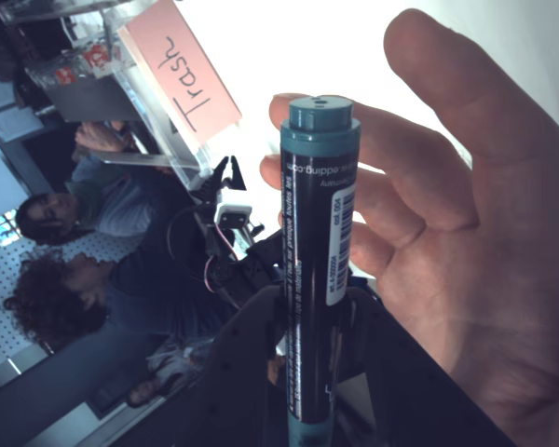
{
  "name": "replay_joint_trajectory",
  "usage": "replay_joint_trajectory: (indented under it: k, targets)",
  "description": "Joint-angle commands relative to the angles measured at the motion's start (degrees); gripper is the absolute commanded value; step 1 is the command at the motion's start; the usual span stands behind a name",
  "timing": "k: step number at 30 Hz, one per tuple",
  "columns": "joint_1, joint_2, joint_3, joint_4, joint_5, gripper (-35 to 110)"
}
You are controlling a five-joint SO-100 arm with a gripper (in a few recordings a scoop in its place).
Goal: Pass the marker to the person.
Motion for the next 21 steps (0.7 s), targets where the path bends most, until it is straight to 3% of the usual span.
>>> replay_joint_trajectory:
  k: [1, 8, 13, 21]
  targets:
    - [-0.53, 4.48, -0.35, -0.62, 0.09, -5]
    - [-0.26, 4.48, -0.26, -0.53, -0.09, -4]
    - [-0.35, 4.48, -0.26, 2.81, 1.14, 24]
    - [-0.35, 4.83, -0.09, 2.9, 1.93, 28]
